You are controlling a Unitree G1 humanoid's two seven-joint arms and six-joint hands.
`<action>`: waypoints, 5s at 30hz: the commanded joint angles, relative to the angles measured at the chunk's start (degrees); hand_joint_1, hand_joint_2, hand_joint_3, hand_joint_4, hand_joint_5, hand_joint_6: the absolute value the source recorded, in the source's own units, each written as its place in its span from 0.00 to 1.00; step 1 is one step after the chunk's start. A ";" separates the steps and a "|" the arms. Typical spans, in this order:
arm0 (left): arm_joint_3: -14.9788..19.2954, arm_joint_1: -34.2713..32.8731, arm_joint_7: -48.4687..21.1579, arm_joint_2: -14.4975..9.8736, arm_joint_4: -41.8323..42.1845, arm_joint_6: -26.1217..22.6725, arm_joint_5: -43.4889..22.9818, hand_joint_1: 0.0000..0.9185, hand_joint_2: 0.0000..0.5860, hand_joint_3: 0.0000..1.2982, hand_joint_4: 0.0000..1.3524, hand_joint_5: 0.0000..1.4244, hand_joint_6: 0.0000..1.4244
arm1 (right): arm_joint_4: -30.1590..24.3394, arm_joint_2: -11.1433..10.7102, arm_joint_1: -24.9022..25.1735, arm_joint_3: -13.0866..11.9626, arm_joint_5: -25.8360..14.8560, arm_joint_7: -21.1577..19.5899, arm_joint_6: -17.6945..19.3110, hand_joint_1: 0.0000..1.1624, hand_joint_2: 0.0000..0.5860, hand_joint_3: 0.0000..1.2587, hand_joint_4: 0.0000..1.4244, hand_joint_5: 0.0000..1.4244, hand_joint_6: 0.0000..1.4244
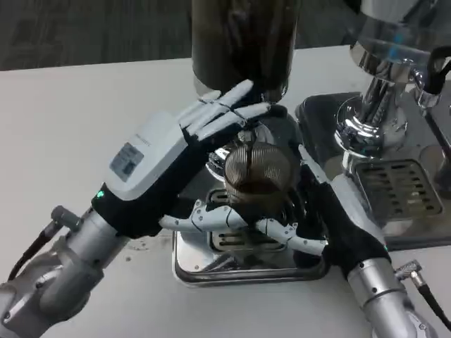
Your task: Grasp the cup under the faucet to collect the drink, then remove the cup.
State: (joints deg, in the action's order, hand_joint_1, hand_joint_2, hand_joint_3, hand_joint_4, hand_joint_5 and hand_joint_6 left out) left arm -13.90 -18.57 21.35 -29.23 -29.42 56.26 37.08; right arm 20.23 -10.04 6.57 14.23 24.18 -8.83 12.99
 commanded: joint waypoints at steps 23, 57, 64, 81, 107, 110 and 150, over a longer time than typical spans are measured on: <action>6.87 3.23 -1.98 1.44 0.85 3.66 -7.25 0.00 0.27 0.12 0.00 0.12 0.07 | 3.50 0.77 1.38 -0.77 -1.91 -0.32 4.66 0.51 0.32 0.00 0.00 0.00 0.00; 16.01 17.55 1.92 4.72 -5.00 -6.47 -8.22 0.00 0.30 0.08 0.00 0.08 0.03 | 6.16 3.75 2.73 -1.07 -4.67 0.86 5.54 0.52 0.32 0.00 0.00 0.00 0.02; 14.72 18.09 2.71 4.00 -6.38 -7.15 -6.76 0.00 0.31 0.08 0.00 0.07 0.02 | 10.46 5.17 4.68 -1.18 -5.61 0.36 7.34 0.55 0.31 0.00 0.00 0.00 0.04; 13.93 18.81 3.55 4.22 -7.71 -7.60 -7.11 0.00 0.32 0.08 0.00 0.07 0.02 | 17.64 6.11 7.50 -1.31 -6.95 2.63 10.72 0.61 0.30 0.00 0.00 0.00 0.09; 14.41 20.37 3.79 4.06 -5.79 -8.87 -8.26 0.00 0.34 0.09 0.00 0.07 0.02 | 23.84 9.16 9.71 -2.87 -8.08 -0.55 13.59 0.81 0.33 0.19 0.33 0.29 0.32; 14.60 20.83 3.59 3.97 -5.50 -8.97 -8.40 0.00 0.34 0.09 0.00 0.07 0.02 | 24.75 9.38 10.14 -3.39 -8.16 -2.10 13.98 0.83 0.31 0.27 0.36 0.33 0.35; 13.18 19.46 1.97 3.73 -6.78 -8.44 -9.31 0.00 0.34 0.09 0.00 0.07 0.02 | 24.14 10.05 9.28 -4.22 -5.21 -12.18 19.95 0.93 0.14 0.52 0.56 0.58 0.65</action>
State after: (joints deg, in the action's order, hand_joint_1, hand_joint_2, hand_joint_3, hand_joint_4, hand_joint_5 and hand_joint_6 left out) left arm -0.53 1.41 23.89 -24.79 -35.57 47.70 28.10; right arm 44.60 -0.16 16.52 10.00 18.77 -20.48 32.33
